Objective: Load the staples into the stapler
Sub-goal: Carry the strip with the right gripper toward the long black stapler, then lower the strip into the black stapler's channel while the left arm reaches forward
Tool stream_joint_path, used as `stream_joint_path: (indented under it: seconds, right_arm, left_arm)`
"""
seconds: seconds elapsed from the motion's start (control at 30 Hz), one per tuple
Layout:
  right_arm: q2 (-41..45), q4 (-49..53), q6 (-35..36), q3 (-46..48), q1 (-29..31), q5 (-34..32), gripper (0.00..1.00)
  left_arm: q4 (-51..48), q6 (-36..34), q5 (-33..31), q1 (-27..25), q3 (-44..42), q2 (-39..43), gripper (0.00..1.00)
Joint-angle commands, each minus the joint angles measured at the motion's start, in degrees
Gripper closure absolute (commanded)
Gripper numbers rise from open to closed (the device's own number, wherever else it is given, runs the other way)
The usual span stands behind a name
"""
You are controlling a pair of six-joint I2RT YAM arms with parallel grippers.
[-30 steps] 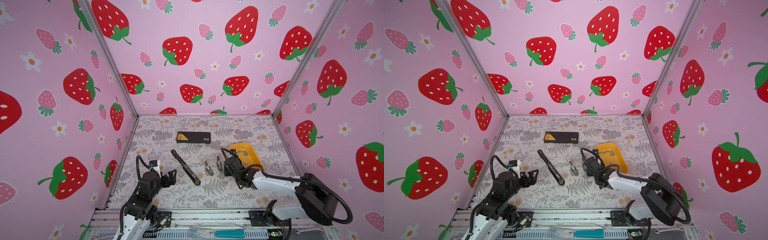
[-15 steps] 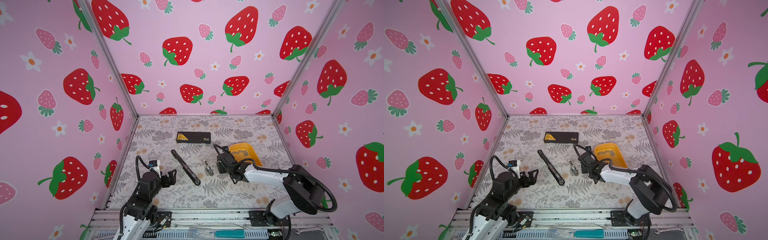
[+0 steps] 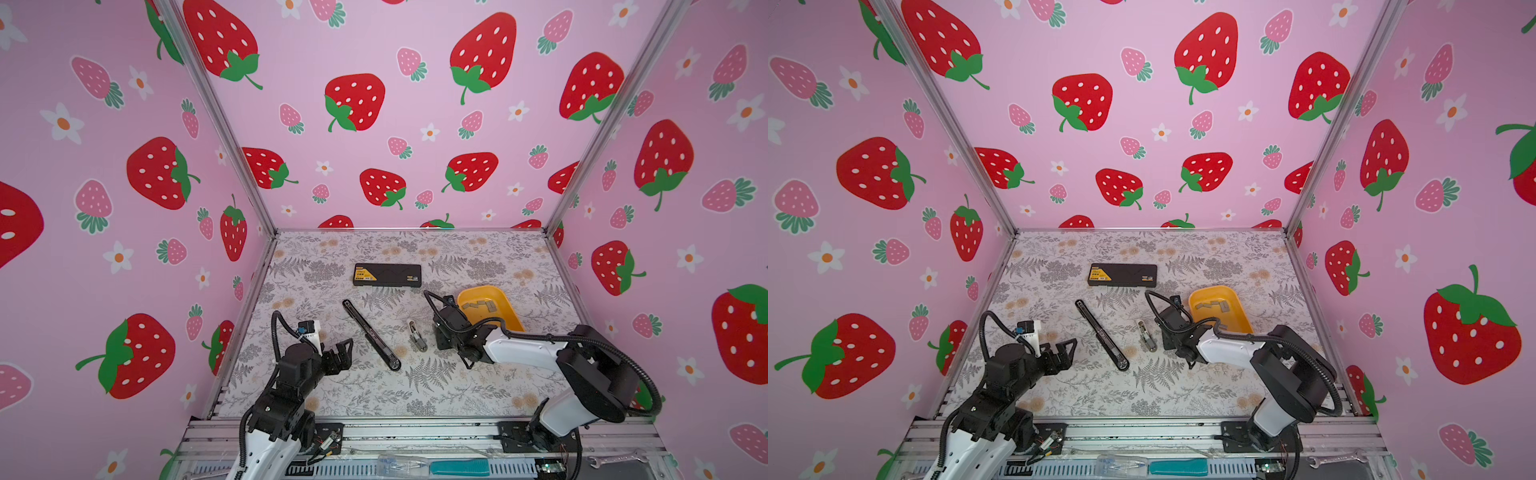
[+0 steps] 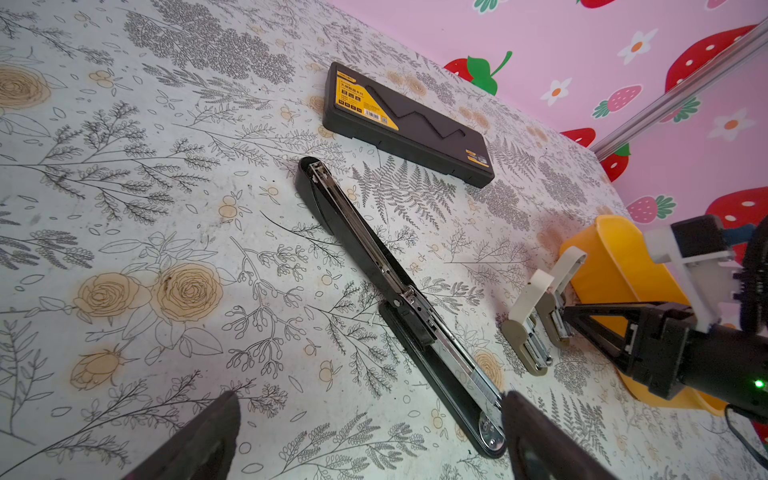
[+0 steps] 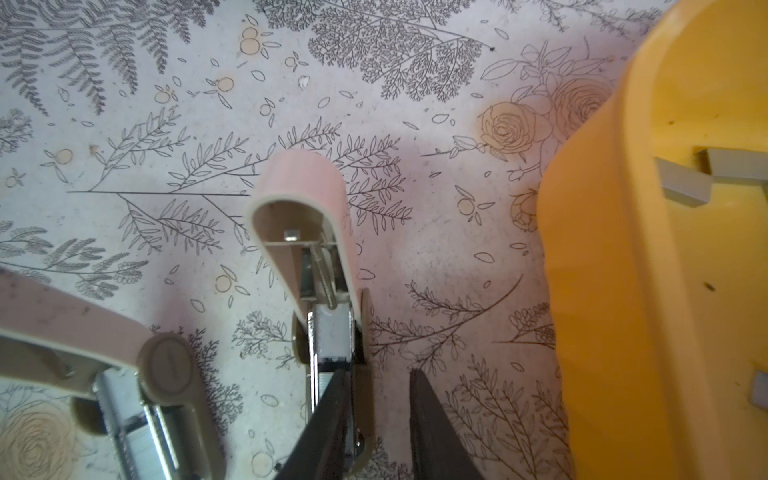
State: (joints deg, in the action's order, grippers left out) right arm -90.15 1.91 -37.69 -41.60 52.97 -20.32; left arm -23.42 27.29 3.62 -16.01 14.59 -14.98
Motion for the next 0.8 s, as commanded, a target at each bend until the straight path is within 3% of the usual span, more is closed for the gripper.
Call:
stream_joint_path:
  seconds: [0.0,0.13,0.37,0.47,0.53,0.6,0.77]
  right_arm:
    - [1.78,2.71,-0.39,-1.35,0.02,-0.03,0.73]
    - [6.78,2.36,1.4,-0.96,0.89,-0.59,0.7]
    - [15.34,-4.78,8.3,0.79,11.56,-5.16,0.59]
    - [17.79,-13.16,11.51,4.55,17.05,-4.49,0.53]
    - [17.22,-16.96,13.36,5.81,20.18,-2.87,0.49]
    - [14.91,-18.54,14.16,5.89,22.56,-1.58,0.44]
    - [6.03,-21.55,15.17,5.19,26.5,0.15,0.44]
  left_arm:
    - [0.56,0.49,0.07,0.27,-0.01,0.16,0.01]
    - [1.33,1.46,-0.98,0.21,0.76,0.13,0.01]
    - [-4.29,20.45,-16.17,0.27,5.49,-0.63,0.01]
    - [-4.65,24.61,-15.16,0.25,6.48,-1.48,0.01]
    - [-3.9,22.61,-13.13,0.25,7.24,-1.9,0.01]
    - [-3.25,21.18,-11.42,0.23,7.59,-2.57,0.01]
    - [1.16,19.31,-9.36,0.33,6.11,-5.23,0.01]
